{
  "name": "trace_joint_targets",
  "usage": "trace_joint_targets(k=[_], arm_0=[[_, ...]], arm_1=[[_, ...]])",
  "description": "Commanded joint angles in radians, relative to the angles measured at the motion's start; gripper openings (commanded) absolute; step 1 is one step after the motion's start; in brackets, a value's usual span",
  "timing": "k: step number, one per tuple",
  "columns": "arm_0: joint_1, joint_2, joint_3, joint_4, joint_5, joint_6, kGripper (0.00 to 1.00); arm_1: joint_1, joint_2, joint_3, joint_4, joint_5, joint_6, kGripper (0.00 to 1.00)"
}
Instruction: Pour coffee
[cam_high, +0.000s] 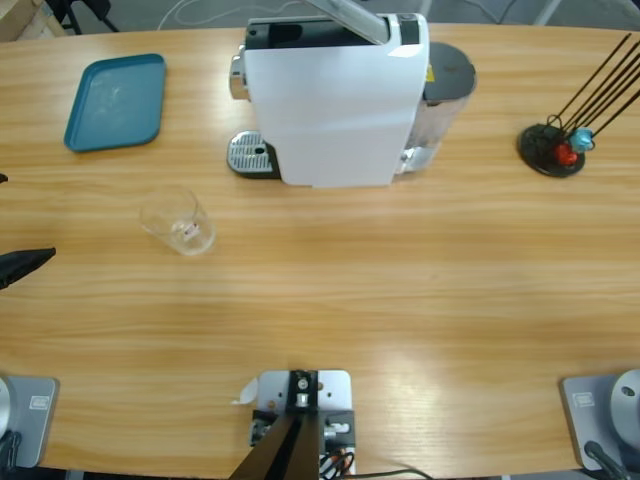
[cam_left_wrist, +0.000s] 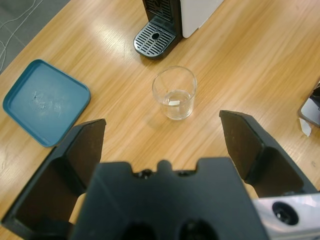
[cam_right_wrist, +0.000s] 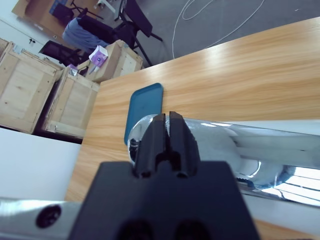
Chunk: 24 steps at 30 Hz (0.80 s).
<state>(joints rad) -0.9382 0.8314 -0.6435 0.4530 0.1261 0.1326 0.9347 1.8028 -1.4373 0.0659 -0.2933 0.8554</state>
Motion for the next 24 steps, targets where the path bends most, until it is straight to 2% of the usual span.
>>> trace_joint_targets(k=[1,6,15,24], arm_0=[[0.009,-0.043,0.012,0.001,0.013,0.007,1.000],[0.009,-0.049,0.012,0.000,0.024,-0.004,1.000],[0.009,-0.027,0.028,-0.004,0.016,-0.050,1.000],[0.009,-0.028,-0.001,-0.010,0.049,-0.104,1.000]], arm_1=[[-0.017,0.140,0.083,0.012,0.058,-0.022,0.000],[-0.017,0.175,0.080,-0.008,0.081,-0.029,0.000],[-0.017,0.186,0.095,-0.009,0.066,-0.027,0.000],[-0.016,0.236,0.117,0.026,0.066,0.025,0.000]])
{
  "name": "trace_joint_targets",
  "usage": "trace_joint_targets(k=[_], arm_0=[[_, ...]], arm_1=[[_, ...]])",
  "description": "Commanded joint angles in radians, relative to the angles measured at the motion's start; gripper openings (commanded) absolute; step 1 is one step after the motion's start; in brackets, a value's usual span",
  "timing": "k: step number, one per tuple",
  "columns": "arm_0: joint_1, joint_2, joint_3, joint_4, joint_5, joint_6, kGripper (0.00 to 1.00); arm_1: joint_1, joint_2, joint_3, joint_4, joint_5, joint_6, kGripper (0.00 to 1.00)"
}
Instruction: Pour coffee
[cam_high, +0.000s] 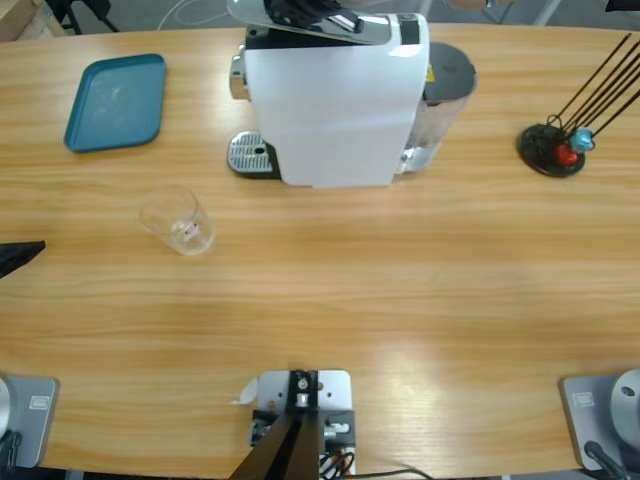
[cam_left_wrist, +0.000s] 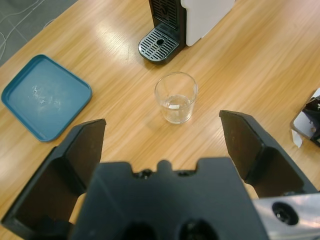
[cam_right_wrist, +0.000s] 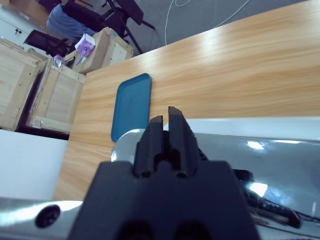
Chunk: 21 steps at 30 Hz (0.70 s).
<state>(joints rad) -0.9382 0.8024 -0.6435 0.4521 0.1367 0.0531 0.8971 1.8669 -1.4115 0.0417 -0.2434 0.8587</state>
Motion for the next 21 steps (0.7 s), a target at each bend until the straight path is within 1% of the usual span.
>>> trace_joint_targets(k=[1,5,7,11,17,19,21], arm_0=[[0.009,0.007,-0.005,-0.008,0.054,-0.024,1.000],[0.009,0.061,-0.008,-0.007,0.087,-0.020,1.000],[0.009,0.082,-0.017,-0.008,0.080,-0.020,1.000],[0.009,0.084,-0.019,-0.024,0.062,-0.021,1.000],[0.009,0.090,-0.014,-0.024,0.061,-0.021,1.000],[0.009,0.095,-0.015,-0.024,0.061,-0.021,1.000],[0.009,0.095,-0.016,-0.024,0.061,-0.021,1.000]], arm_1=[[0.022,0.176,0.091,0.061,0.015,0.021,0.000],[0.024,0.203,0.091,0.135,0.008,0.028,0.000],[0.024,0.204,0.090,0.156,0.000,0.028,0.000],[0.024,0.227,0.084,0.195,-0.001,0.028,0.000],[0.024,0.268,0.082,0.272,0.025,0.039,0.000],[0.024,0.275,0.080,0.283,0.038,0.043,0.000],[0.024,0.267,0.080,0.284,0.029,0.048,0.000]])
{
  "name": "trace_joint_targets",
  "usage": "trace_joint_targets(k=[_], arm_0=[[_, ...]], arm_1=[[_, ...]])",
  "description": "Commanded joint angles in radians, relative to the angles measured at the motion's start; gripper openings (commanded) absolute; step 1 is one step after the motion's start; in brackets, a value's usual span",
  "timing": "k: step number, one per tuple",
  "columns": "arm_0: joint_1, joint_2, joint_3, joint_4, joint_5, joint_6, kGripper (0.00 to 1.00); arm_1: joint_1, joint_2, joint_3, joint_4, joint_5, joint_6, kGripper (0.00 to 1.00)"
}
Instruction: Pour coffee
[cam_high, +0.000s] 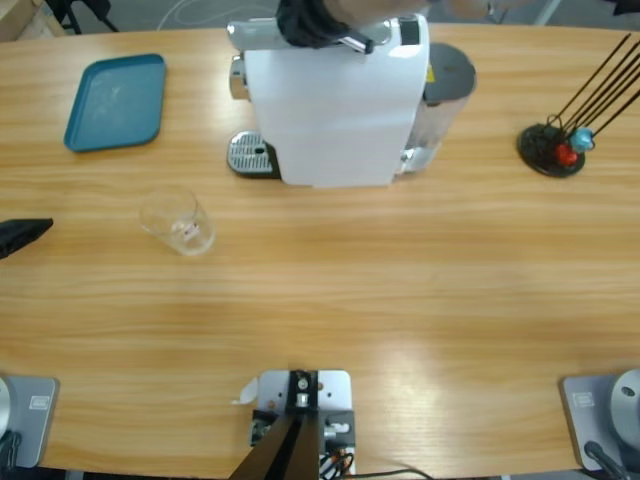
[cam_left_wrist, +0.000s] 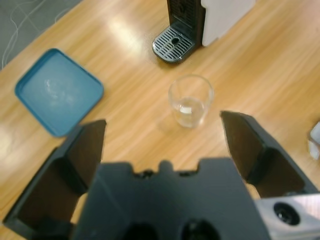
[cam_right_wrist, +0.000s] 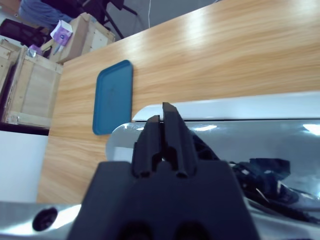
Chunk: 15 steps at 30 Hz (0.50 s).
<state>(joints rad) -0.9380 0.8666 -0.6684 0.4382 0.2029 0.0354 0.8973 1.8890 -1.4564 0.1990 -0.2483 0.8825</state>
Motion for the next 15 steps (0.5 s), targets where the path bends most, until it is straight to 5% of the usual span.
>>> trace_joint_targets(k=[1,5,6,7,8,15], arm_0=[[0.008,0.030,0.009,-0.010,-0.005,-0.003,1.000],[0.008,0.034,0.012,-0.010,-0.004,-0.004,1.000],[0.008,0.042,0.012,-0.008,-0.002,-0.002,1.000],[0.008,0.058,0.007,0.000,0.004,0.015,1.000],[0.008,0.072,0.002,0.008,0.013,0.030,1.000],[0.008,0.127,-0.008,-0.022,0.022,-0.005,1.000]], arm_1=[[0.023,0.229,0.122,0.127,0.020,0.008,0.000],[0.024,0.100,0.104,0.089,0.011,-0.215,0.000],[0.024,0.067,0.087,0.089,0.022,-0.294,0.142],[0.023,0.031,0.045,0.139,0.019,-0.364,0.921],[0.024,-0.007,0.018,0.166,0.014,-0.395,1.000],[0.037,-0.305,-0.055,0.220,0.069,-0.601,1.000]])
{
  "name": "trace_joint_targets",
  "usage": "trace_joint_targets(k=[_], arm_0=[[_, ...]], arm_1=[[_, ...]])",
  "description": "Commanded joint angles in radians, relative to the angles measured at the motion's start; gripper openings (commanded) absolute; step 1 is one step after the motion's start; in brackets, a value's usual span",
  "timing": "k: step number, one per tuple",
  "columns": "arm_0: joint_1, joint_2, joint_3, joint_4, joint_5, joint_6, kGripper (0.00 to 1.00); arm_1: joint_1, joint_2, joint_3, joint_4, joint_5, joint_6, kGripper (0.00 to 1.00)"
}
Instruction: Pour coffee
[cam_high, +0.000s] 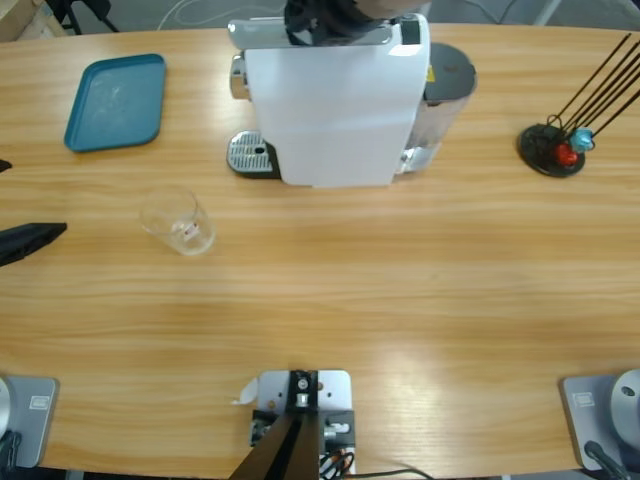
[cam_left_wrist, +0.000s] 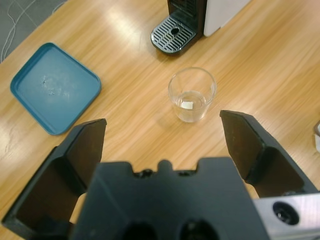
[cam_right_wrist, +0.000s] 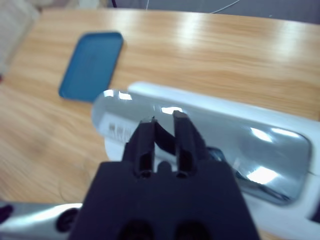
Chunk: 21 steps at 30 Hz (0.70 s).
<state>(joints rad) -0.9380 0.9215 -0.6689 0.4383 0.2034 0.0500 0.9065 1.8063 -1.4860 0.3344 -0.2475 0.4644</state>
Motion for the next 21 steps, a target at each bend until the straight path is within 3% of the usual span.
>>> trace_joint_targets(k=[1,4,9,12,18,21], arm_0=[[0.008,0.074,-0.016,-0.024,0.024,-0.019,1.000],[0.008,0.092,-0.022,-0.023,0.024,-0.027,1.000],[0.005,0.094,-0.015,0.015,0.036,-0.067,1.000],[0.005,0.103,0.000,-0.012,0.018,-0.127,1.000],[-0.047,0.118,0.245,-0.382,-0.059,-0.199,0.986],[-0.090,0.140,0.342,-0.486,-0.077,-0.185,1.000]], arm_1=[[0.032,-0.267,-0.021,0.107,0.071,-0.208,1.000],[0.032,-0.357,0.038,0.167,0.076,-0.239,1.000],[0.034,-0.520,0.319,0.179,0.155,-0.239,1.000],[0.037,-0.605,0.404,0.192,0.146,-0.239,1.000],[0.037,-0.641,0.466,0.208,0.145,-0.239,1.000],[0.037,-0.648,0.483,0.242,0.143,-0.239,1.000]])
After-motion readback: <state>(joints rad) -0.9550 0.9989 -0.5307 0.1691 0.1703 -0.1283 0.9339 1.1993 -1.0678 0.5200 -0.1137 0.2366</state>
